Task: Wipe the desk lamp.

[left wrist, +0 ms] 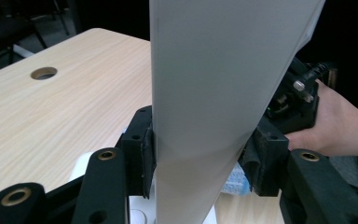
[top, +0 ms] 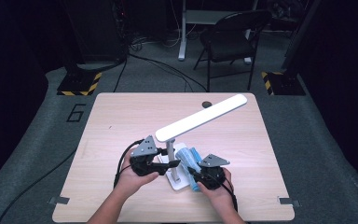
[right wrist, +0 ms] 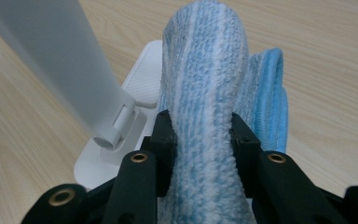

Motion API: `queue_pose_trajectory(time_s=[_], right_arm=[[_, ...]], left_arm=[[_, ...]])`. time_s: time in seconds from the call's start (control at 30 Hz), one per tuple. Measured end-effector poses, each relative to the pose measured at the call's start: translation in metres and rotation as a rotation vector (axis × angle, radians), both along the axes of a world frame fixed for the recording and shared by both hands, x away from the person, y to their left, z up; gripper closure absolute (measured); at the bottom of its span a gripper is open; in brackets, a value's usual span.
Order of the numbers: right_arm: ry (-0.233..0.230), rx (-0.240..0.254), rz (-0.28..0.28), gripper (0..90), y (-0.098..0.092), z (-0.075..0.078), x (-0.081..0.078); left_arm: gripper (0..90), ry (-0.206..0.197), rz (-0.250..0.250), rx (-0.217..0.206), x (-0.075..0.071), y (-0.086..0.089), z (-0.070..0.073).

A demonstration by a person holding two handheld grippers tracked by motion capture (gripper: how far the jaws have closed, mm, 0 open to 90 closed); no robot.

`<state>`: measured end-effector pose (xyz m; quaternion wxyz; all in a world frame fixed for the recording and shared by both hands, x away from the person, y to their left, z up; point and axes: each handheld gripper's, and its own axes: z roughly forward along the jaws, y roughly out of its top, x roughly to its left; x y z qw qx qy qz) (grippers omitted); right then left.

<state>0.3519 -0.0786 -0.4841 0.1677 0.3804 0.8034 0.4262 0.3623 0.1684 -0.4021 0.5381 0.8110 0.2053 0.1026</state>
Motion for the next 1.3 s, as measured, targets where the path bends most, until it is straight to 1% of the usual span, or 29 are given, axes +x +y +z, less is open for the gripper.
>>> queue_pose_trajectory(time_s=[0.03,0.07,0.1,0.13,0.17,0.2,0.27,0.3,0.33,0.37,0.4,0.43,0.47,0.5,0.53,0.57,0.6,0.67,0.7,0.77,1.13,1.2,1.3], right_arm=[[-0.002,0.003,0.009,68.8,0.001,-0.001,0.001],[0.008,0.006,0.015,68.8,0.003,-0.001,0.001],[0.022,0.010,0.016,68.7,0.006,-0.002,0.001],[0.027,-0.004,0.026,68.7,0.008,-0.003,0.001],[0.033,-0.011,0.035,68.7,0.011,-0.004,0.001],[0.032,-0.018,0.046,68.6,0.013,-0.007,0.002],[0.050,-0.042,0.054,68.3,0.017,-0.010,0.001],[0.045,-0.049,0.057,68.3,0.018,-0.012,0.001],[0.055,-0.044,0.053,68.3,0.019,-0.013,-0.001],[0.044,-0.051,0.064,68.4,0.019,-0.013,0.000],[0.053,-0.049,0.057,68.4,0.020,-0.013,-0.002],[0.050,-0.045,0.056,68.5,0.021,-0.013,-0.002],[0.047,-0.051,0.073,68.6,0.021,-0.013,-0.002],[0.045,-0.053,0.080,68.6,0.021,-0.013,-0.003],[0.055,-0.045,0.079,68.7,0.021,-0.012,-0.004],[0.046,-0.046,0.097,68.7,0.021,-0.012,-0.005],[0.048,-0.041,0.105,68.9,0.023,-0.013,-0.005],[0.053,-0.046,0.094,69.1,0.024,-0.013,-0.007],[0.047,-0.046,0.104,69.3,0.023,-0.014,-0.006],[0.050,-0.044,0.108,69.5,0.023,-0.014,-0.005],[0.071,-0.012,0.104,70.3,0.026,-0.014,-0.008],[0.057,-0.016,0.119,70.4,0.025,-0.013,-0.007],[0.065,-0.010,0.118,70.5,0.026,-0.011,-0.009]], left_arm=[[50.7,-0.001,0.017,-0.014,-0.001,0.001,0.000],[50.1,-0.010,0.029,-0.012,-0.001,0.003,0.000],[49.0,-0.018,0.027,0.005,-0.001,0.005,0.001],[48.2,-0.020,0.043,-0.006,-0.003,0.006,0.001],[47.6,-0.026,0.045,-0.006,-0.004,0.007,0.002],[47.5,-0.020,0.037,-0.019,-0.005,0.009,0.003],[47.5,-0.012,0.043,-0.040,-0.008,0.012,0.004],[47.5,-0.015,0.046,-0.050,-0.009,0.013,0.005],[47.7,-0.013,0.041,-0.052,-0.010,0.015,0.005],[48.3,-0.007,0.037,-0.048,-0.011,0.016,0.005],[48.9,-0.012,0.039,-0.036,-0.011,0.018,0.005],[49.9,-0.001,0.040,-0.037,-0.011,0.018,0.004],[50.3,-0.001,0.037,-0.036,-0.011,0.019,0.003],[50.7,0.005,0.038,-0.039,-0.011,0.020,0.001],[50.8,0.009,0.042,-0.045,-0.012,0.020,0.000],[51.0,0.004,0.041,-0.042,-0.011,0.020,-0.001],[51.0,0.013,0.041,-0.052,-0.012,0.020,-0.002],[51.1,0.008,0.041,-0.046,-0.011,0.020,-0.002],[51.2,0.003,0.043,-0.043,-0.011,0.020,-0.001],[51.2,0.001,0.043,-0.042,-0.011,0.020,-0.001],[51.5,-0.001,0.039,-0.034,-0.011,0.020,-0.001],[51.5,-0.002,0.039,-0.034,-0.011,0.020,-0.001],[51.6,-0.002,0.038,-0.034,-0.011,0.020,-0.001]])
